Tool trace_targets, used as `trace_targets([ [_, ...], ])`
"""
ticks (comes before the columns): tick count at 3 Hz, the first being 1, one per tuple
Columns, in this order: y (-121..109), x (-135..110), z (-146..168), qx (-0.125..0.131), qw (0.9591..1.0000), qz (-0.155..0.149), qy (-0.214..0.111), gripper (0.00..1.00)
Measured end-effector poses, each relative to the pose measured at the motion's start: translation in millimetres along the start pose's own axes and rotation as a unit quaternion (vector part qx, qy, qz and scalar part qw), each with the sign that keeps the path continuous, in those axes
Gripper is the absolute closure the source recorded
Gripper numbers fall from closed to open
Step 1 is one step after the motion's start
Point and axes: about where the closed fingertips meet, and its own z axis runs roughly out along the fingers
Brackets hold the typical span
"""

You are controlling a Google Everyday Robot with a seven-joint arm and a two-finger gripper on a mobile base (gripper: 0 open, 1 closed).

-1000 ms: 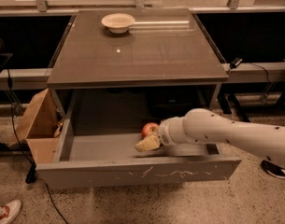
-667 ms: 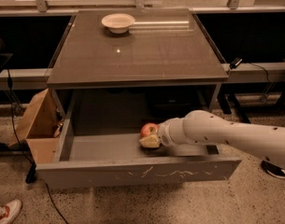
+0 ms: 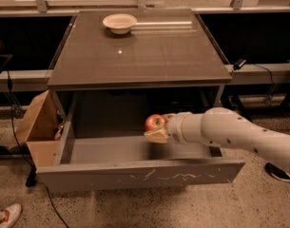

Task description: Pick apple from top drawer and place on counter

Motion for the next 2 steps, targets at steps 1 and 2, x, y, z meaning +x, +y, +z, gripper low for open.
trace_targets([
  [1, -8.1, -31.3, -59.8, 0.009, 0.9976, -0.056, -0.040, 1.00],
  [2, -16.6, -22.9, -77.6, 0.020, 0.9968, -0.065, -0.041, 1.00],
])
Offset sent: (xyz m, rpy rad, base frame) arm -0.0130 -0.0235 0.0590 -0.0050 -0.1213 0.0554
